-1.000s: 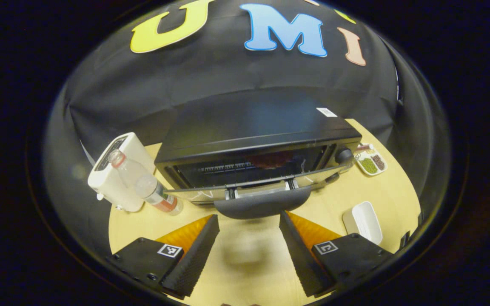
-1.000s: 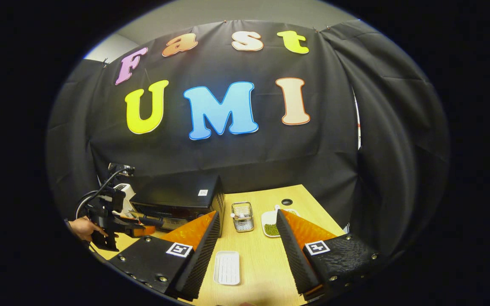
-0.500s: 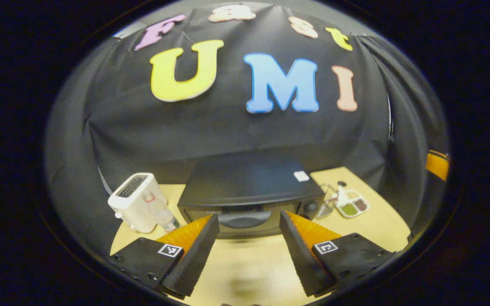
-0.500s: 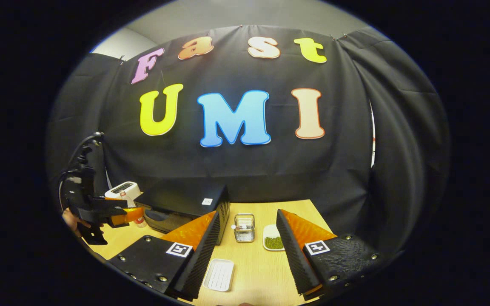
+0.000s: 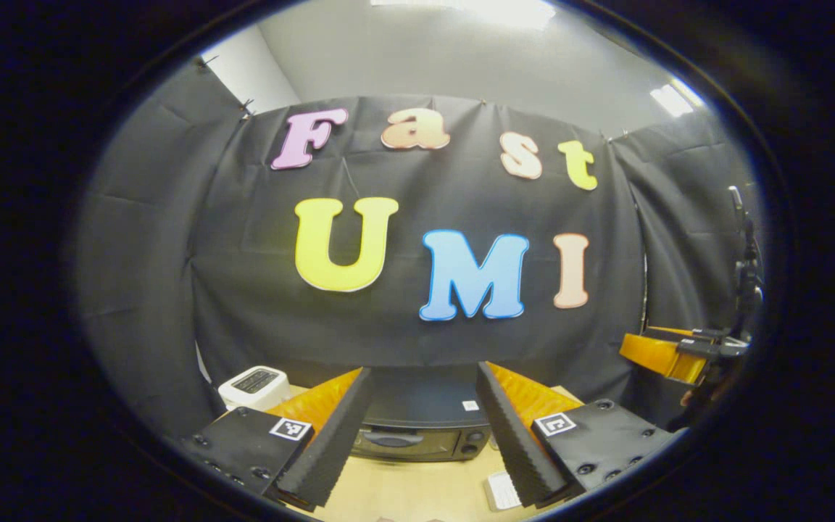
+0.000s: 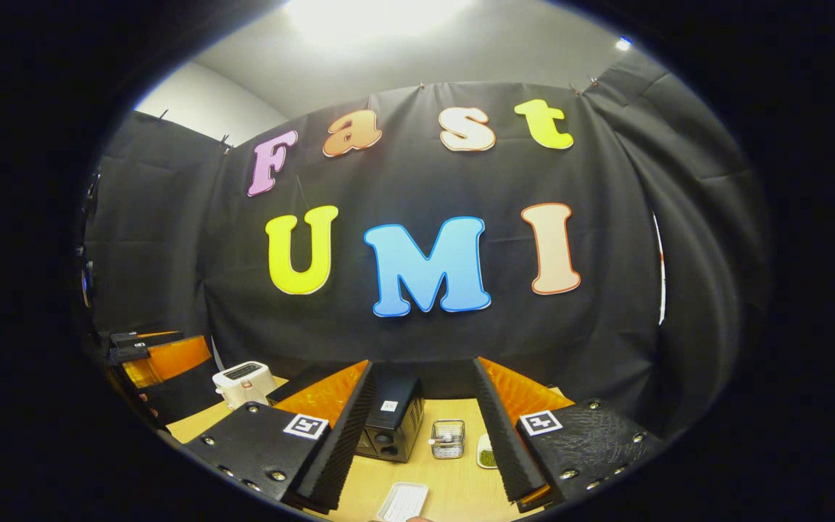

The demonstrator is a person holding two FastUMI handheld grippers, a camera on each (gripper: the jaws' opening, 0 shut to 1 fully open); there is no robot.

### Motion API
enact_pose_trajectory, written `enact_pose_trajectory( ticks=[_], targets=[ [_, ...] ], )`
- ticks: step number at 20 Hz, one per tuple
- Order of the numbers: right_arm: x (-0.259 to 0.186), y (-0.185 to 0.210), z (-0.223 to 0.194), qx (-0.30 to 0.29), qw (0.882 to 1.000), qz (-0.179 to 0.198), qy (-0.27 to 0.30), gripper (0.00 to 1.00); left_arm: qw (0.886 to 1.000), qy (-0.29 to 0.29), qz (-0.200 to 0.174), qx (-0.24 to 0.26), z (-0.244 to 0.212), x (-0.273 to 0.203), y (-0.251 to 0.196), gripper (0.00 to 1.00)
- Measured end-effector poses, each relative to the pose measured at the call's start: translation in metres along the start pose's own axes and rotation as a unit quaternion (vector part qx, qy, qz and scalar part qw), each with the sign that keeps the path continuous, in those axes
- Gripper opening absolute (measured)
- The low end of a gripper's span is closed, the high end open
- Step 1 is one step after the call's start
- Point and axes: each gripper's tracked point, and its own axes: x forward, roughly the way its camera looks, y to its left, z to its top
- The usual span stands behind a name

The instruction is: Open the electric oven with the left hand, put the food in, and close the electric oven.

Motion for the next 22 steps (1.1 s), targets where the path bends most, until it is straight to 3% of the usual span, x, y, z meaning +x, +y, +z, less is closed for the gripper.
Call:
enact_pose_trajectory(
  ticks=[4, 15, 22],
  targets=[
    [-0.016, 0.009, 0.013, -0.006, 1.000, -0.024, -0.014, 0.81, 1.000, -0.003, -0.026, 0.004, 0.004, -0.006, 0.000, 0.92],
    [-0.040, 0.038, 0.019, -0.001, 0.999, -0.050, -0.015, 0.81, 0.999, -0.008, -0.053, -0.007, 0.008, -0.020, 0.029, 0.97],
    [-0.062, 0.035, 0.018, -0.003, 0.997, -0.074, -0.006, 0.81, 0.997, -0.006, -0.073, -0.019, 0.001, -0.033, 0.037, 1.00]
  ],
)
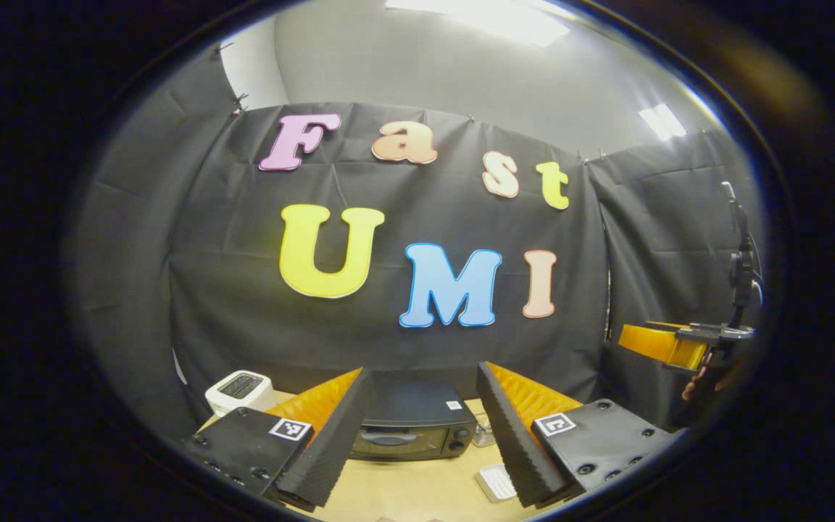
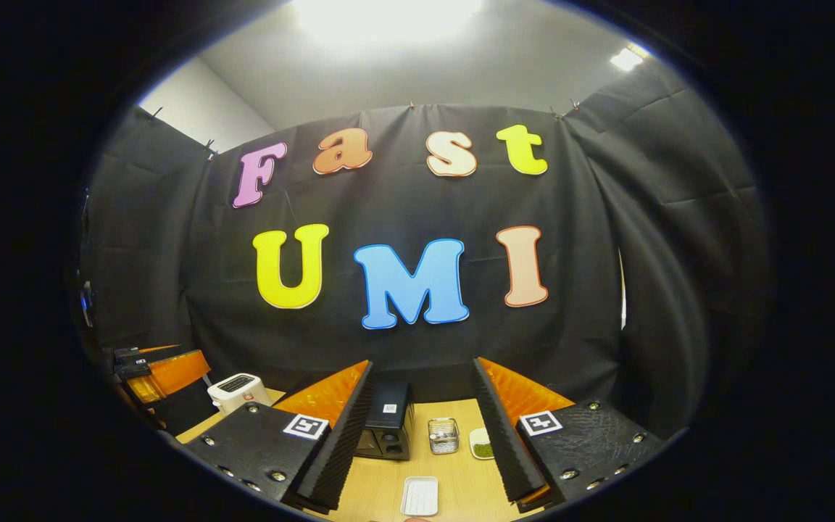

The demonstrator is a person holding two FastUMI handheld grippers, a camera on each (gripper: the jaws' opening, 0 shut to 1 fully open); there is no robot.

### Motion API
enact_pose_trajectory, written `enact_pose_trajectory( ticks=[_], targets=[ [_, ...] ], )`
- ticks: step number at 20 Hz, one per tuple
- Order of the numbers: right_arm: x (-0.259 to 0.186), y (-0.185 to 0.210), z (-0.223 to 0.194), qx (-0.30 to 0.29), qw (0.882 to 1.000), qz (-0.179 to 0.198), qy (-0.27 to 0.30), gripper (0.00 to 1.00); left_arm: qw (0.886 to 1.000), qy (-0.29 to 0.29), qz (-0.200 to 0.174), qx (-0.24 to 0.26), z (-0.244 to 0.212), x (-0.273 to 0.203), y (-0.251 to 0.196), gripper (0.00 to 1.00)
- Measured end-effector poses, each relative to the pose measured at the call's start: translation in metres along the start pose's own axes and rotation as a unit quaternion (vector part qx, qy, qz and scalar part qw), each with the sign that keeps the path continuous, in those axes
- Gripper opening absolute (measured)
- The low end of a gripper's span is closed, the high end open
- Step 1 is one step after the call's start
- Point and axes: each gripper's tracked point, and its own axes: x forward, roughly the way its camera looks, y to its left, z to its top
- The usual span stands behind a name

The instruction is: Open the electric oven with the left hand, put the food in, and close the electric oven.

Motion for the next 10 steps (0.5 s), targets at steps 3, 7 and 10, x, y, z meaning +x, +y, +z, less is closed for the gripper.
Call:
enact_pose_trajectory(
  ticks=[3, 7, 10],
  targets=[
    [-0.009, -0.009, -0.004, 0.003, 1.000, -0.015, 0.007, 0.81, 1.000, 0.006, -0.007, -0.008, -0.008, -0.001, 0.002, 1.00],
    [-0.019, -0.030, -0.005, 0.010, 0.999, -0.039, 0.007, 0.81, 1.000, 0.007, -0.013, -0.012, -0.012, 0.001, -0.004, 1.00],
    [-0.021, -0.056, -0.010, 0.008, 0.999, -0.048, 0.011, 0.81, 1.000, 0.004, -0.011, -0.021, -0.014, 0.006, -0.022, 1.00]
  ],
)
